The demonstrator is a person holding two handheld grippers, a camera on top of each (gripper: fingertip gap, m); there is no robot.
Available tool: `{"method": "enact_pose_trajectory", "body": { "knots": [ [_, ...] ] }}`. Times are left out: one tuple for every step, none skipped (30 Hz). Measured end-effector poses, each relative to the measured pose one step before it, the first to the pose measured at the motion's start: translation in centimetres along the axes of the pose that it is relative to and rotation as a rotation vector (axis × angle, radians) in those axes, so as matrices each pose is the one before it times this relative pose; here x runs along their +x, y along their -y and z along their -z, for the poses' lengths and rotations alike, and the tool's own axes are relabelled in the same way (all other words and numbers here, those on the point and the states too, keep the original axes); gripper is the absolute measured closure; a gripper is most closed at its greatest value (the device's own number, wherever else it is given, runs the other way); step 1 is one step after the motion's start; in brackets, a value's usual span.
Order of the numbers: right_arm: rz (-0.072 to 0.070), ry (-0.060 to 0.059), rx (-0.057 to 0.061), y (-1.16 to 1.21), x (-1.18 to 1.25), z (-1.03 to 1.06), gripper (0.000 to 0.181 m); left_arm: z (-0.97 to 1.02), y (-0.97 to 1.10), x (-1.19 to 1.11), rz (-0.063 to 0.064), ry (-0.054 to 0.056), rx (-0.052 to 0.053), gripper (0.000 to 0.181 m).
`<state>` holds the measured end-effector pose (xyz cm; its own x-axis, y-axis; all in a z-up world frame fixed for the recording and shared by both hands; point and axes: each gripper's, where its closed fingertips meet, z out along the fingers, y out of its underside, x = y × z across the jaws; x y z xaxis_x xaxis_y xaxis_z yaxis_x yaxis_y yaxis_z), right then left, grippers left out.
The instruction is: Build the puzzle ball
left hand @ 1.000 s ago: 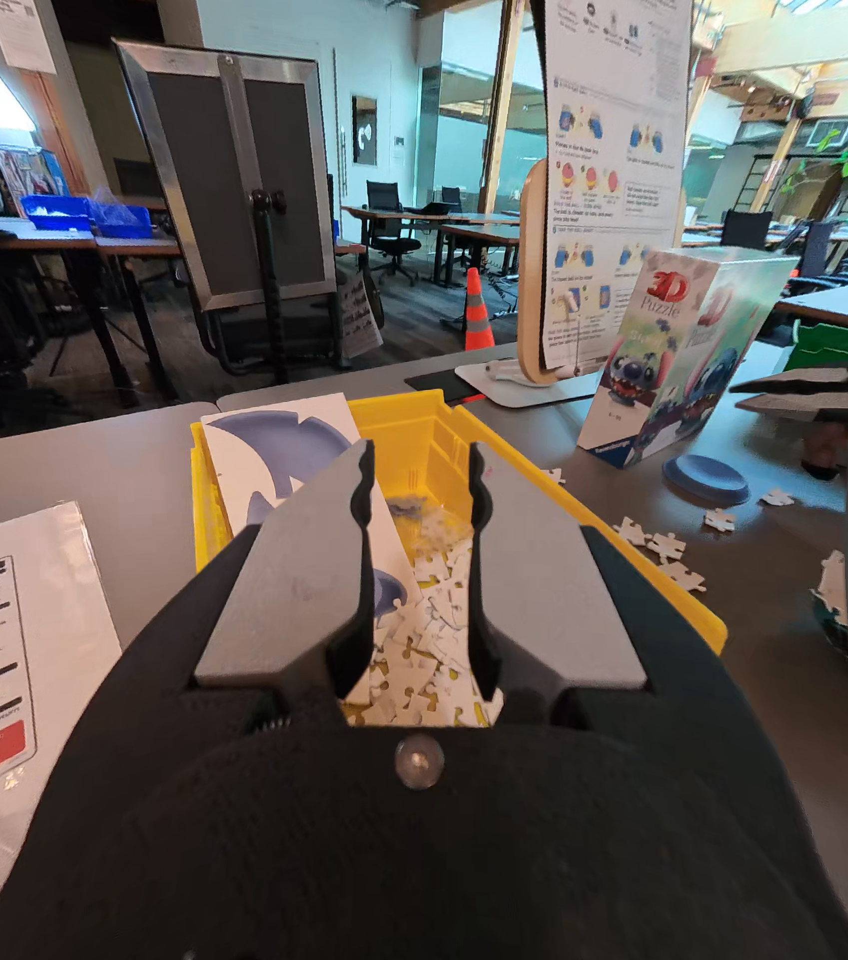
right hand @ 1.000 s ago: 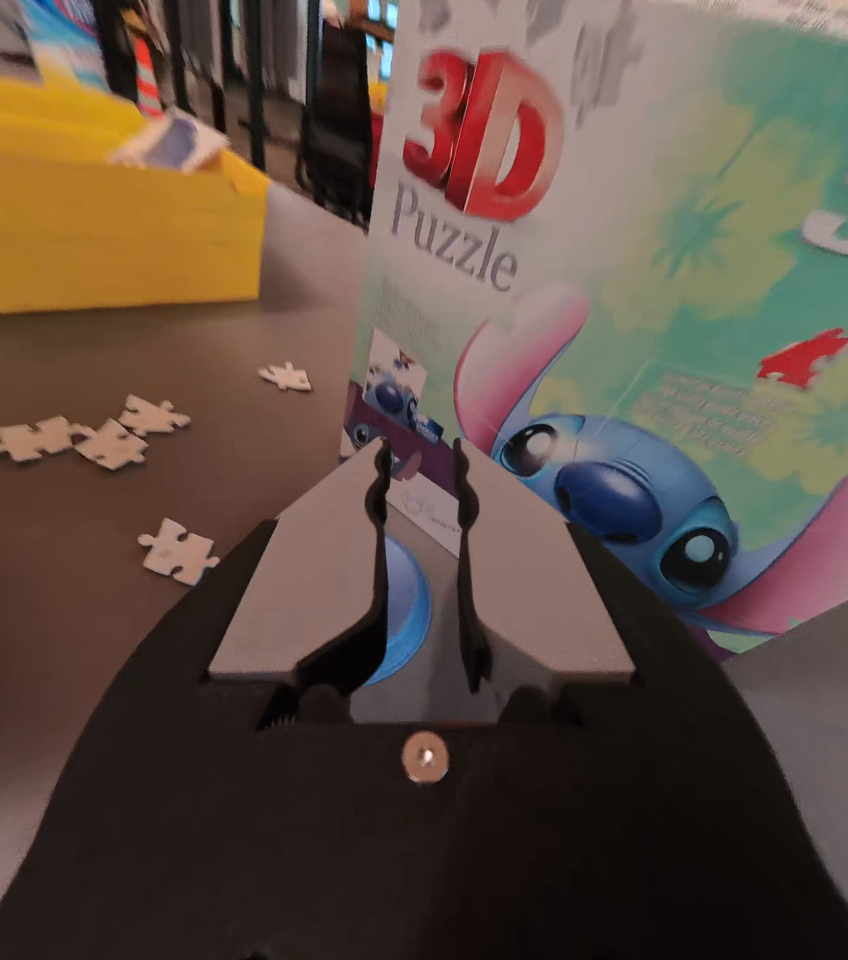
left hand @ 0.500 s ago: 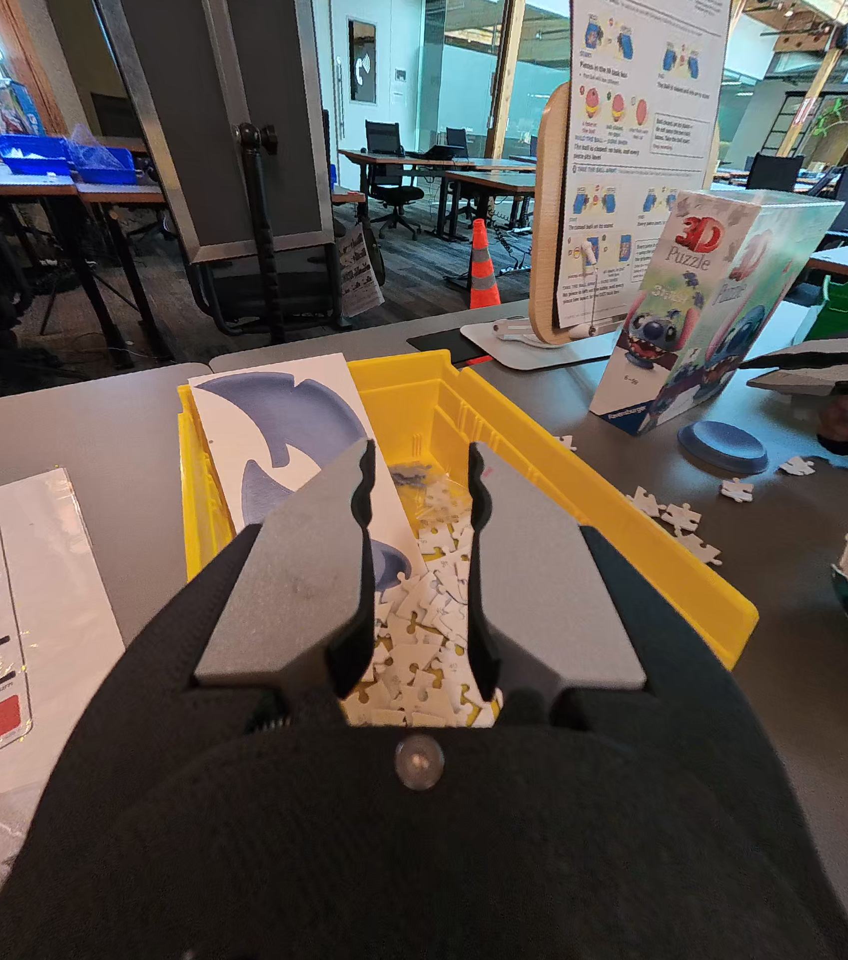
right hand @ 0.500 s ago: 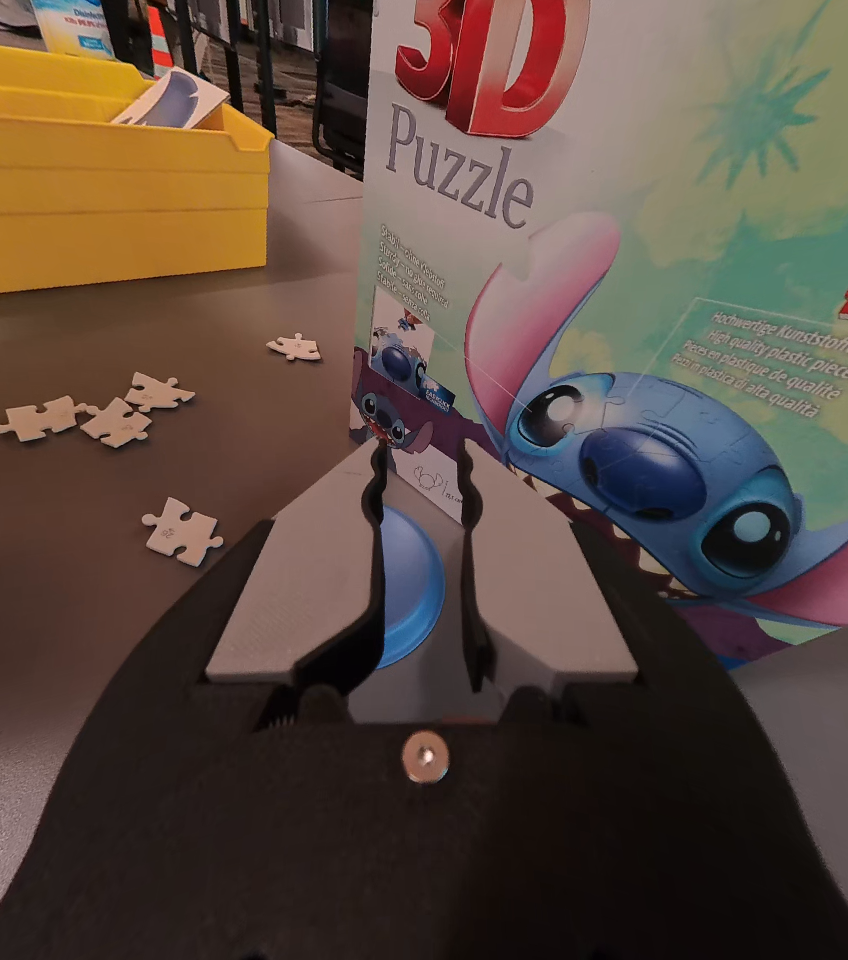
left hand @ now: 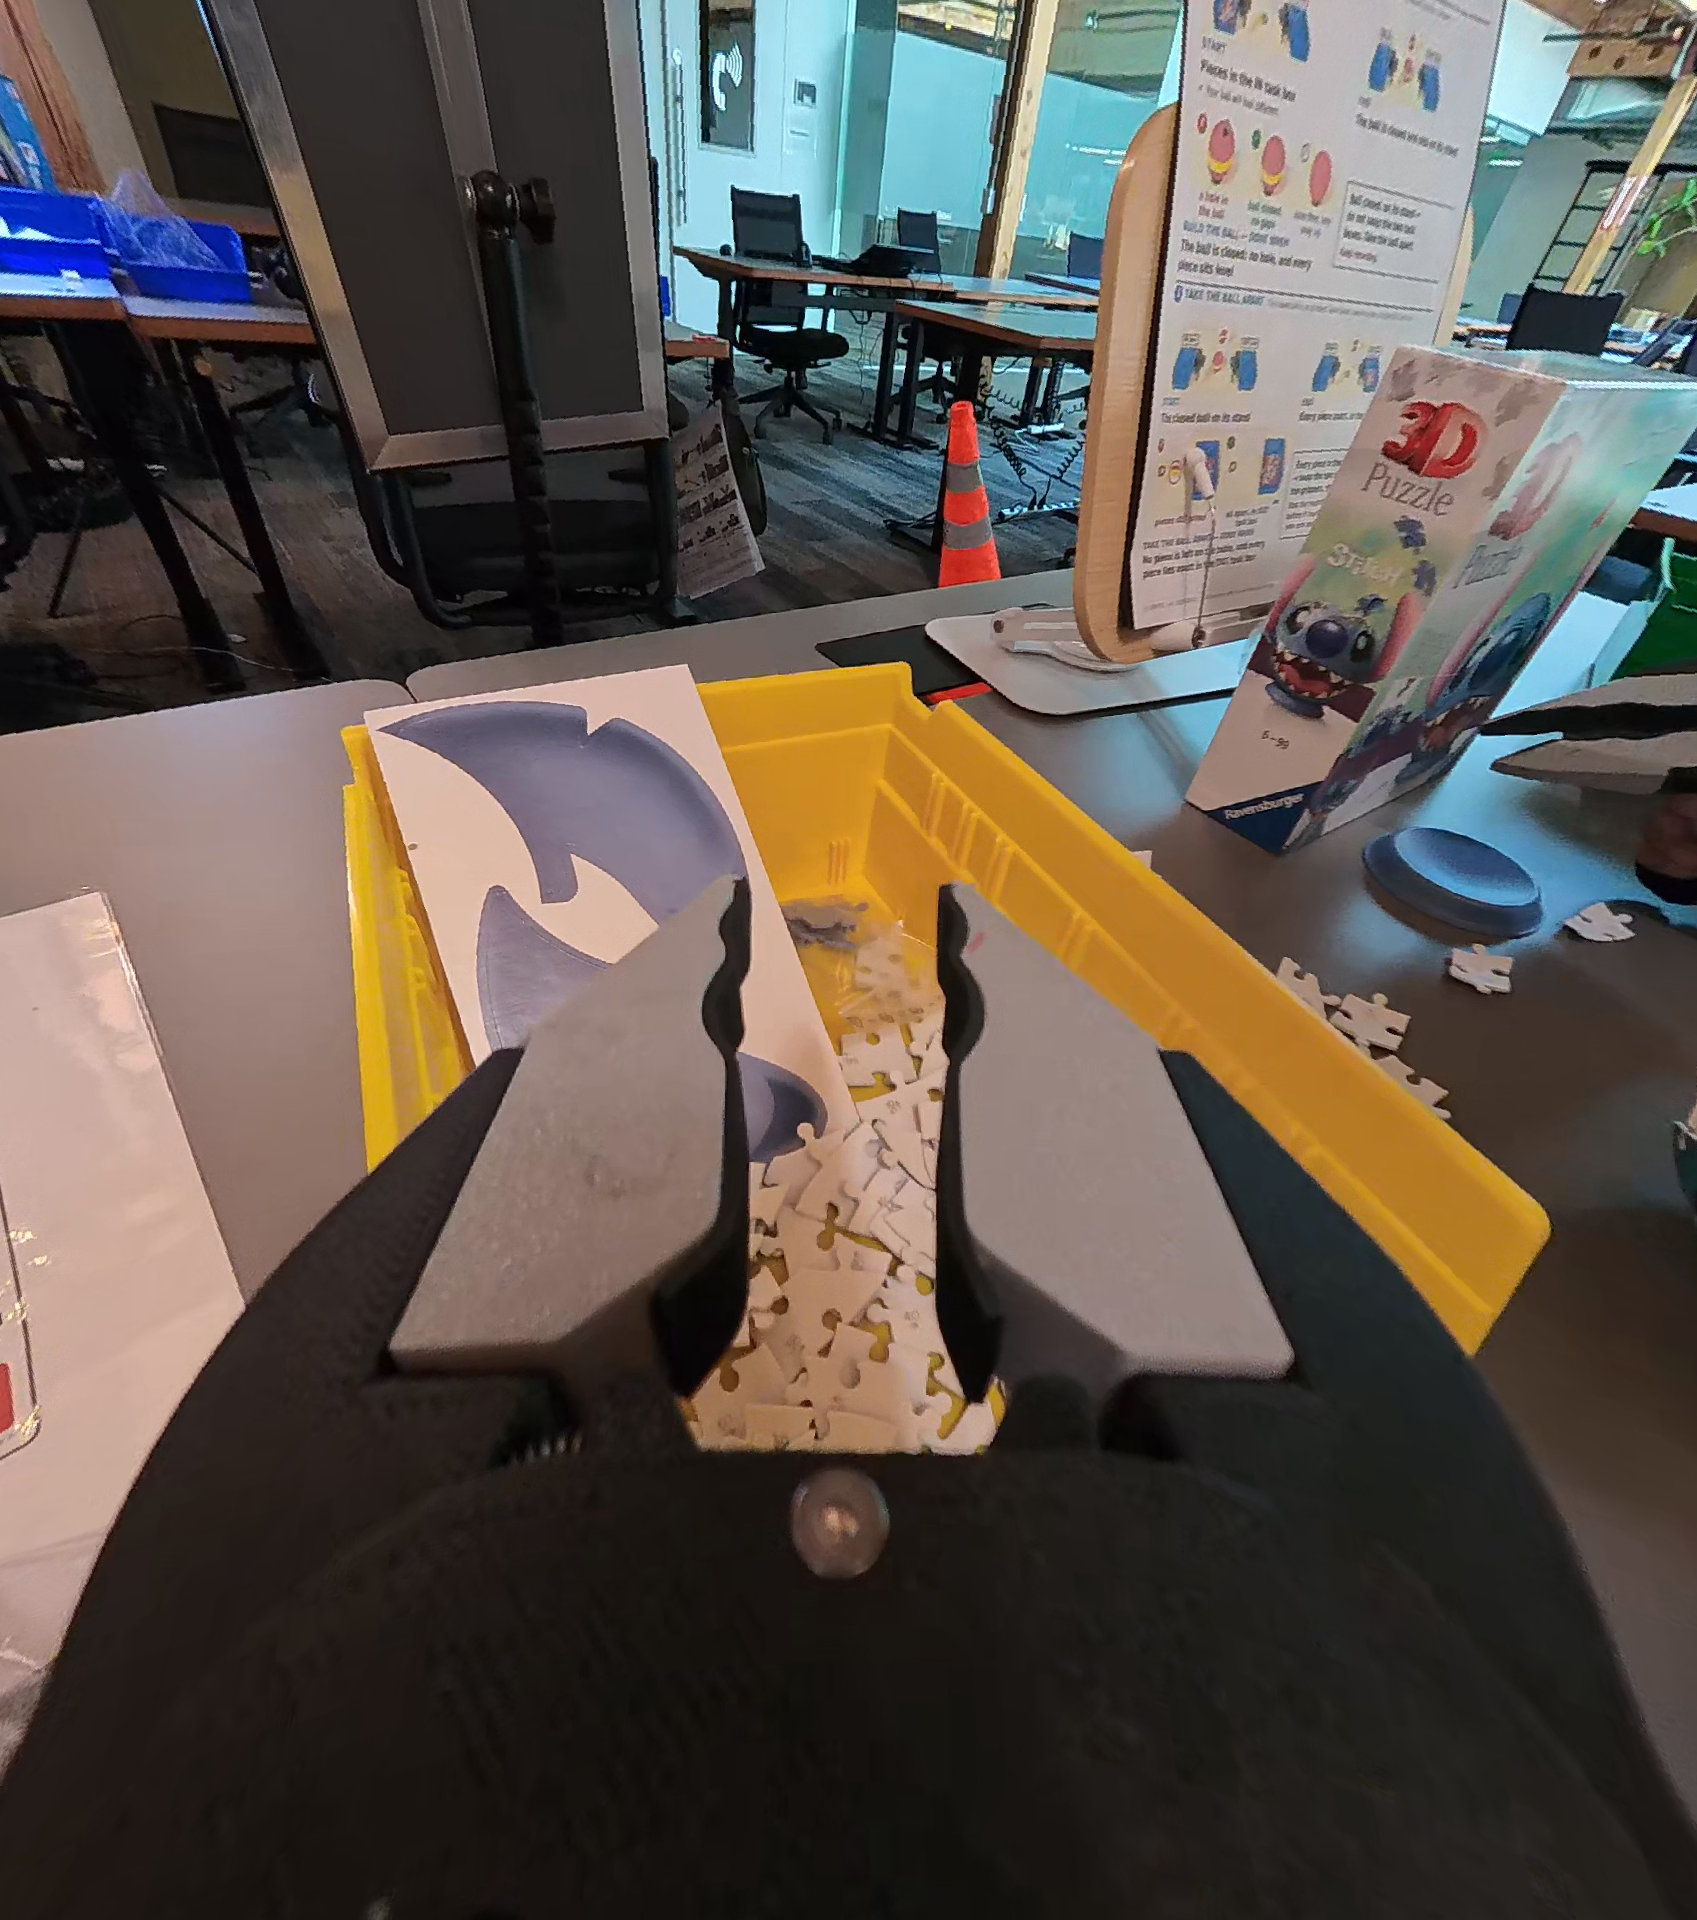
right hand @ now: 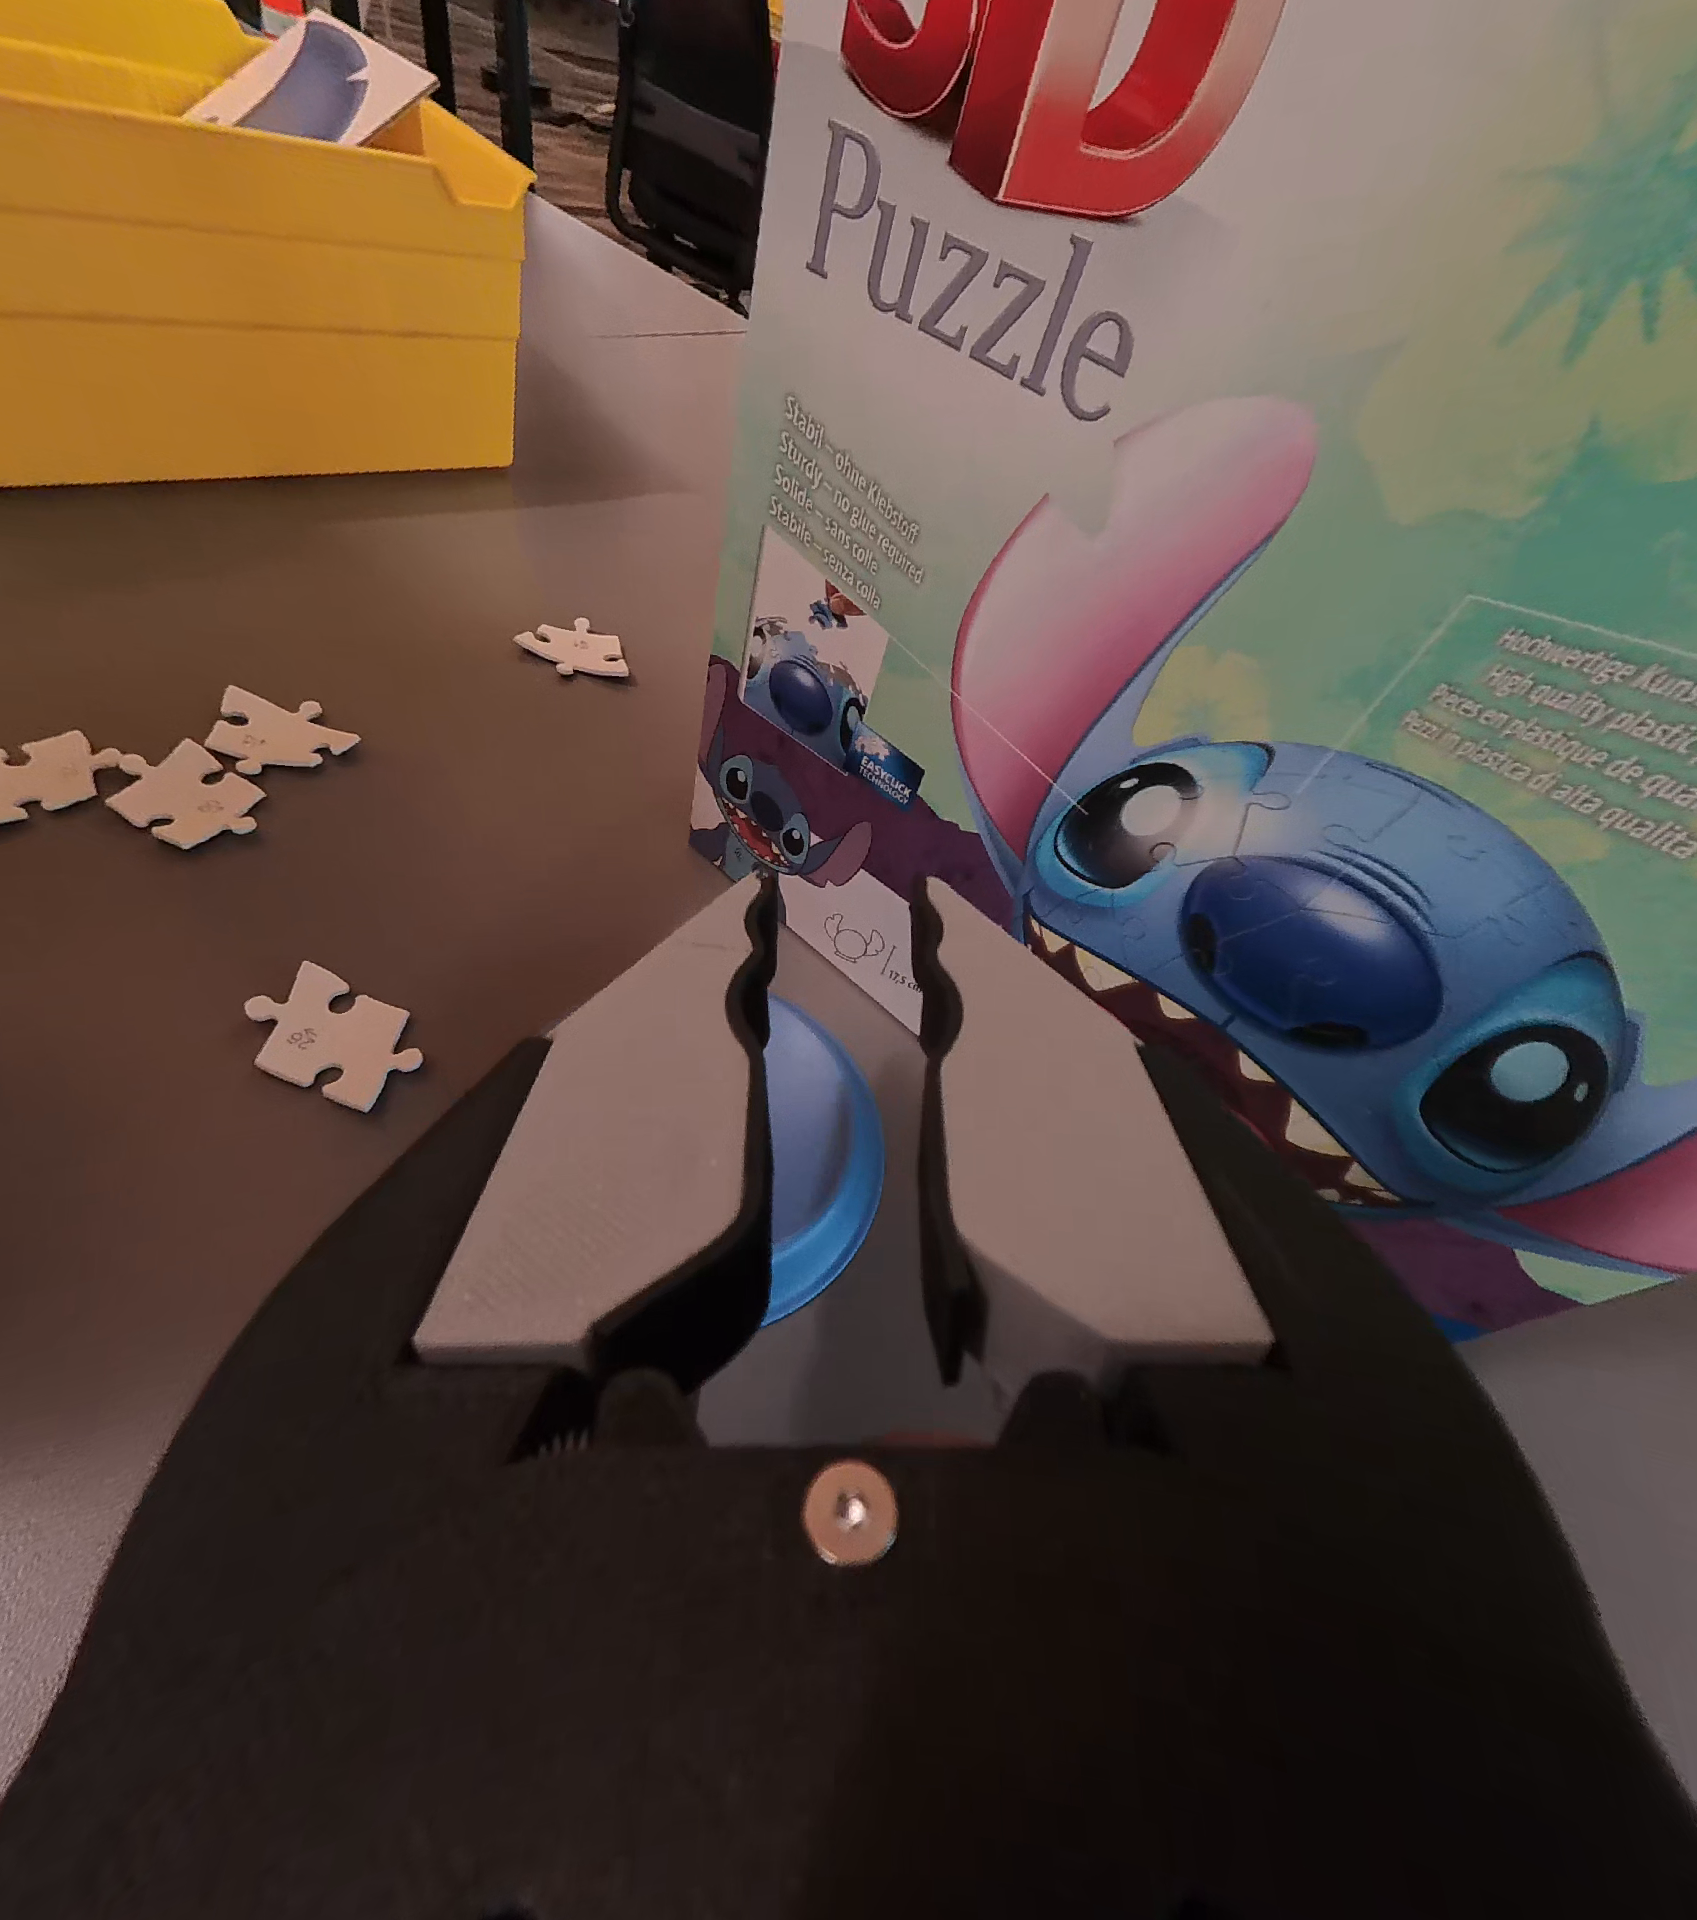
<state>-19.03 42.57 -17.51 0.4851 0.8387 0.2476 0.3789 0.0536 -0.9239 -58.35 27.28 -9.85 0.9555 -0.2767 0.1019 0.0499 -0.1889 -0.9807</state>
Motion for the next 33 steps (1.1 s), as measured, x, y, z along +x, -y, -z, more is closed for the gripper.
{"method": "enact_pose_trajectory", "body": {
  "knots": [
    [0.0014,-0.0012,-0.0018,-0.027,-0.006,-0.020,0.159,-0.001,0.013,0.035,-0.0025,0.0000,-0.0002,0.148],
    [0.0002,-0.0010,-0.0009,-0.024,0.009,-0.021,0.159,0.016,0.019,0.012,-0.0022,0.0015,0.0005,0.148],
    [-0.0008,-0.0006,-0.0005,-0.017,0.018,-0.011,0.159,0.019,0.020,-0.010,-0.0019,0.0011,0.0011,0.148],
    [-0.0012,-0.0003,-0.0001,-0.006,0.018,-0.003,0.159,0.006,0.000,0.006,0.0004,-0.0002,-0.0007,0.148],
    [-0.0012,-0.0005,0.0000,-0.014,0.017,-0.006,0.159,0.001,-0.007,0.013,0.0016,-0.0017,-0.0007,0.148],
    [-0.0008,-0.0005,-0.0005,-0.021,0.021,-0.003,0.159,0.001,-0.006,0.009,0.0016,-0.0014,-0.0006,0.148],
    [0.0000,-0.0009,-0.0004,-0.012,0.013,-0.013,0.159,-0.020,-0.023,0.028,0.0016,-0.0018,-0.0014,0.148],
    [0.0002,-0.0004,-0.0004,-0.010,0.000,-0.008,0.159,-0.032,-0.053,0.052,0.0012,-0.0036,-0.0031,0.148],
    [-0.0005,0.0008,-0.0010,-0.026,-0.013,-0.025,0.159,-0.067,-0.105,0.046,0.0013,-0.0029,-0.0060,0.148],
    [-0.0007,0.0012,-0.0018,-0.034,-0.016,-0.033,0.159,-0.070,-0.116,0.026,-0.0001,-0.0014,-0.0052,0.148],
    [0.0002,0.0009,-0.0012,-0.033,-0.024,-0.029,0.159,-0.085,-0.112,0.024,-0.0012,-0.0006,-0.0043,0.148],
    [0.0007,0.0011,-0.0011,-0.018,-0.044,-0.024,0.159,-0.085,-0.121,0.035,-0.0011,-0.0008,-0.0058,0.148],
    [0.0010,0.0015,-0.0010,-0.011,-0.039,-0.014,0.159,-0.073,-0.109,0.021,-0.0017,-0.0005,-0.0055,0.148],
    [0.0015,0.0010,-0.0005,0.000,-0.043,-0.020,0.159,-0.063,-0.099,0.007,-0.0021,0.0005,-0.0054,0.148],
    [0.0020,0.0003,-0.0001,0.012,-0.039,-0.001,0.160,-0.039,-0.071,-0.021,-0.0021,0.0019,-0.0037,0.148],
    [0.0024,0.0002,0.0000,0.014,-0.034,-0.002,0.160,-0.026,-0.029,-0.003,-0.0017,0.0007,-0.0018,0.148],
    [0.0020,0.0005,-0.0005,-0.003,-0.035,-0.007,0.160,-0.016,-0.028,0.011,-0.0006,-0.0002,-0.0016,0.148],
    [0.0014,0.0004,-0.0009,-0.004,-0.014,-0.004,0.160,0.002,-0.009,0.005,-0.0007,0.0000,-0.0007,0.148],
    [0.0008,0.0004,-0.0008,-0.009,-0.016,-0.021,0.160,-0.001,0.010,-0.016,-0.0011,0.0014,0.0000,0.148],
    [0.0006,0.0002,-0.0009,-0.018,-0.014,0.001,0.160,0.006,-0.020,-0.032,-0.0003,0.0014,-0.0007,0.148],
    [0.0006,-0.0002,-0.0012,-0.027,-0.008,-0.014,0.160,-0.010,-0.021,-0.034,0.0008,0.0003,-0.0005,0.148],
    [0.0003,-0.0003,-0.0016,-0.034,0.007,-0.021,0.160,-0.013,-0.038,0.003,0.0018,-0.0014,-0.0018,0.148],
    [-0.0005,0.0002,-0.0017,-0.040,-0.012,-0.032,0.160,-0.031,-0.021,0.032,0.0012,-0.0018,-0.0006,0.148],
    [-0.0012,0.0013,-0.0021,-0.048,-0.007,-0.045,0.160,-0.052,-0.068,0.052,0.0000,-0.0032,-0.0030,0.148],
    [-0.0012,0.0016,-0.0028,-0.053,-0.024,-0.042,0.160,-0.059,-0.111,0.054,-0.0014,-0.0017,-0.0064,0.148],
    [-0.0003,0.0008,-0.0029,-0.050,-0.011,-0.050,0.160,-0.071,-0.076,0.035,-0.0038,0.0007,-0.0044,0.148],
    [0.0006,0.0005,-0.0024,-0.054,-0.023,-0.033,0.161,-0.058,-0.093,0.028,-0.0039,0.0007,-0.0048,0.148],
    [0.0008,0.0006,-0.0020,-0.030,-0.019,-0.029,0.161,-0.061,-0.096,0.026,-0.0029,0.0004,-0.0052,0.148],
    [0.0010,0.0002,-0.0013,-0.019,-0.028,-0.023,0.161,-0.052,-0.076,0.023,-0.0033,0.0002,-0.0035,0.148],
    [0.0015,-0.0001,-0.0005,-0.008,-0.008,-0.010,0.161,-0.054,-0.058,0.020,-0.0030,0.0006,-0.0030,0.148],
    [0.0011,0.0003,-0.0005,-0.003,-0.021,-0.018,0.161,-0.034,-0.055,0.010,-0.0020,0.0007,-0.0033,0.148],
    [0.0004,0.0011,-0.0010,-0.019,-0.020,-0.004,0.161,-0.031,-0.039,0.016,-0.0015,0.0001,-0.0020,0.148],
    [0.0003,0.0008,-0.0003,0.000,-0.014,-0.006,0.162,-0.018,-0.018,0.021,-0.0017,0.0001,-0.0008,0.148]
  ]
}}
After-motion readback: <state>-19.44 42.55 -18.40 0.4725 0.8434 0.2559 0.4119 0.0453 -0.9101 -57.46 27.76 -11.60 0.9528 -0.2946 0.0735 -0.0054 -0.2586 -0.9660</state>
